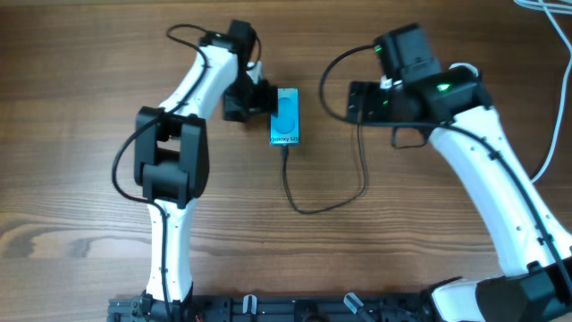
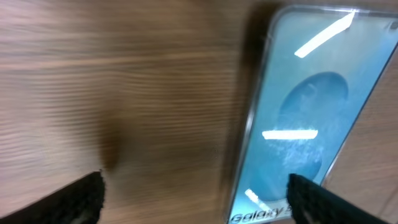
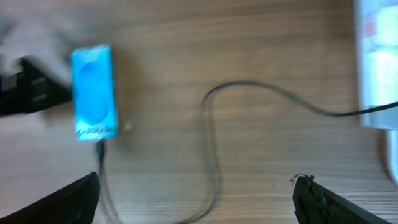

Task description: Plug charger to phone and switch on socket

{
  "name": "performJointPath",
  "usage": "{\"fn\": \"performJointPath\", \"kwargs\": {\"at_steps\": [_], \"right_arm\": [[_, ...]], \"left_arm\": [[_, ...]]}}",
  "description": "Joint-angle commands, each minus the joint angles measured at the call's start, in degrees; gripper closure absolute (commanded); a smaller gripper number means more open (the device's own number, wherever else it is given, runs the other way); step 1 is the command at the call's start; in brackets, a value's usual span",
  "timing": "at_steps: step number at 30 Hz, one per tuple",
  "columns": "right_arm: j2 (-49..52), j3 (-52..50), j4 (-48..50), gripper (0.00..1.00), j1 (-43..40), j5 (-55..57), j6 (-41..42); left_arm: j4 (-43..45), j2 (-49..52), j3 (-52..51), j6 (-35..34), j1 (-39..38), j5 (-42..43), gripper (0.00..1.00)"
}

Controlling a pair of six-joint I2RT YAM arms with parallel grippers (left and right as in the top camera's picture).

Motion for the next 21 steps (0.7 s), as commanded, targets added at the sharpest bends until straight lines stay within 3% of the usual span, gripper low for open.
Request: {"fn": "performJointPath", "kwargs": {"at_steps": [1,7,14,21], "right_arm": [[0.2,1.2,0.1,0.00,-7.5,1.8,-2.1],[3.0,1.2,3.8,0.00,-26.3,3.9,-2.0],[12.4,1.2,8.9,0.00,-42.4,3.4,1.0],[20.0,1.1,12.4,0.00,-47.1,3.4,-0.9]], "left_arm": [[-1.9,-6.5,6.2,-0.3,3.6,-1.7,0.00],[-2.1,-17.4,6.5,-0.5,7.7,-2.1,0.00],[-2.1,-18.2,6.4,-0.5,9.4,-2.2,0.00],[-2.1,-18.2,6.4,-0.5,9.3,-2.1,0.00]]}}
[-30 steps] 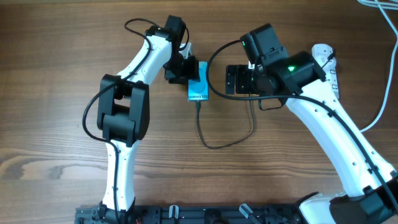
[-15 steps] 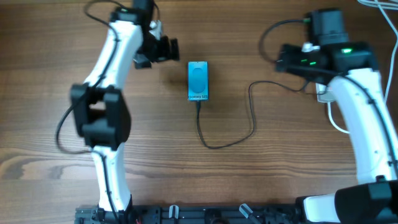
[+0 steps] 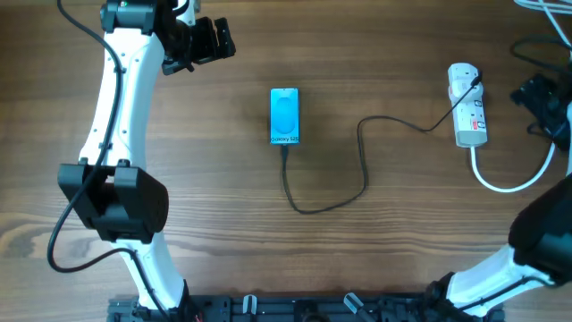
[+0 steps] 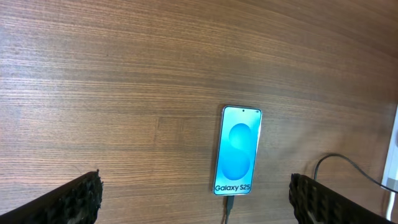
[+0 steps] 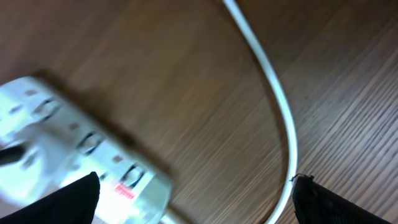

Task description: Plug charger to phone and switch on socket

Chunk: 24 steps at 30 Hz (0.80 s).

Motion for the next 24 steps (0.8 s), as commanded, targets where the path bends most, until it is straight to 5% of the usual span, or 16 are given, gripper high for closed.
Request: {"fn": "performJointPath", "kwargs": {"at_steps": [1,7,24], "right_arm": [[4.4,0.9,1.9,0.00,0.2,0.1,-1.2],[9.2,0.8,9.0,0.00,0.2,-14.2,-9.7],[16.1,-0.5,11.6,0.00,1.3,-14.2,-6.8]], "left_arm": [[0.0,0.5,-0.2,-0.5,0.3,-0.6,0.00],[-0.8,0.5,-0.2,-0.5,0.3,-0.6,0.00],[-1.7,0.5,-0.2,-0.5,0.2,-0.6,0.00]]}}
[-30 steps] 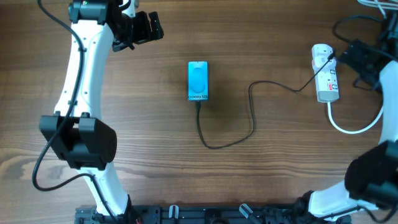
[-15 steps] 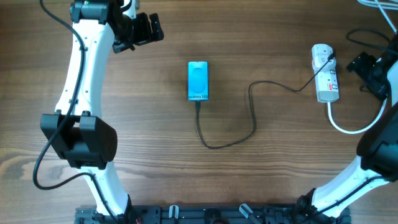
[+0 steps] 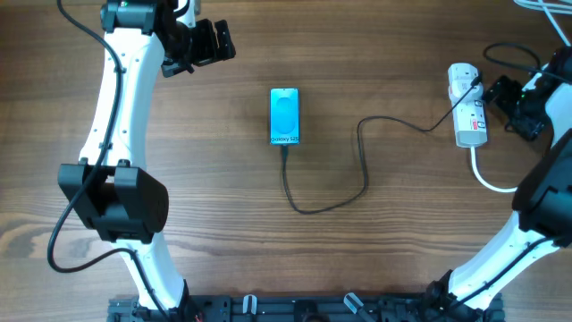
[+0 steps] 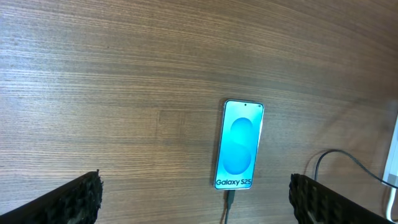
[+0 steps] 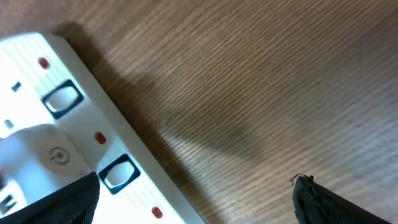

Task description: Plug charger to phone and switch on socket

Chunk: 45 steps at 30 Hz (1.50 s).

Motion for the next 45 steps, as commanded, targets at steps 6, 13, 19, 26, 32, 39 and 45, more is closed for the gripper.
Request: {"fn": "performJointPath", "kwargs": {"at_steps": [6,13,19,26,32,39,45], "right_arm": [[2.2,-0.6,0.3,0.00,0.5,2.6,3.0],[2.3,-0.6,0.1,0.00,0.5,2.3,2.9],[2.3,-0.6,0.4,0.00,0.7,0.2,1.4],[2.3,-0.6,0.4,0.00,2.6,0.0,-0.2],[2.3,-0.6,0.0,0.00,3.6,0.4,-0.2],[2.3,-0.9,-0.7,0.00,3.6,0.4,-0.2],[2.5,-1.0,-0.9,0.00,3.8,-0.1,0.3]], "left_arm": [[-0.3,0.5,-0.2,-0.5,0.2,-0.6,0.00],[-0.3,0.5,-0.2,-0.5,0.2,-0.6,0.00],[-0.4,0.5,-0.2,-0.5,0.2,-0.6,0.00],[-0.4,0.5,-0.2,-0.5,0.2,-0.6,0.00],[-0.4,0.5,-0.2,-0.5,0.2,-0.6,0.00],[-0.4,0.5,-0.2,-0.5,0.2,-0.6,0.00],[-0.5,0.5,-0.2,-0.5,0.2,-0.6,0.00]]}}
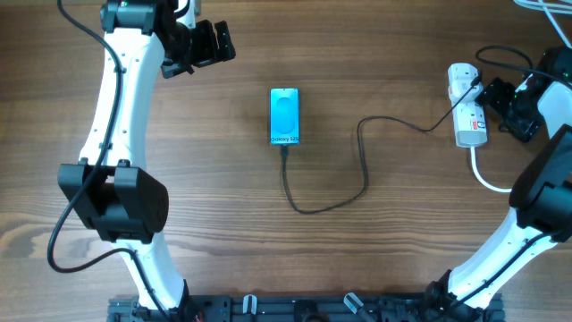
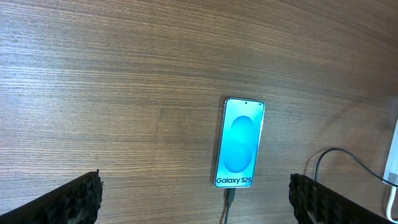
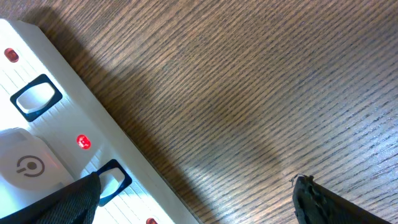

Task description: Plug charger to phone and switch on socket

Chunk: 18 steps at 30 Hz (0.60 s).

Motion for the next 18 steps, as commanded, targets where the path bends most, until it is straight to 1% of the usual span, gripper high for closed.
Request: {"fn": "performJointPath", "kwargs": {"at_steps": [1,4,18], "right_arm": [[1.5,-0.9,-1.4,0.00,2.4,-2.3,0.4],[-1.4,-0.9,-3.8,0.00,2.2,-1.9,3.5],[-26.7,-0.9,-26.7,0.00,2.6,-1.4,3.5]], "left_arm": [[-0.2,0.5,-0.2,-0.5,0.2,-0.6,0.00],[-0.2,0.5,-0.2,-0.5,0.2,-0.6,0.00],[-0.2,0.5,-0.2,-0.5,0.2,-0.6,0.00]]}}
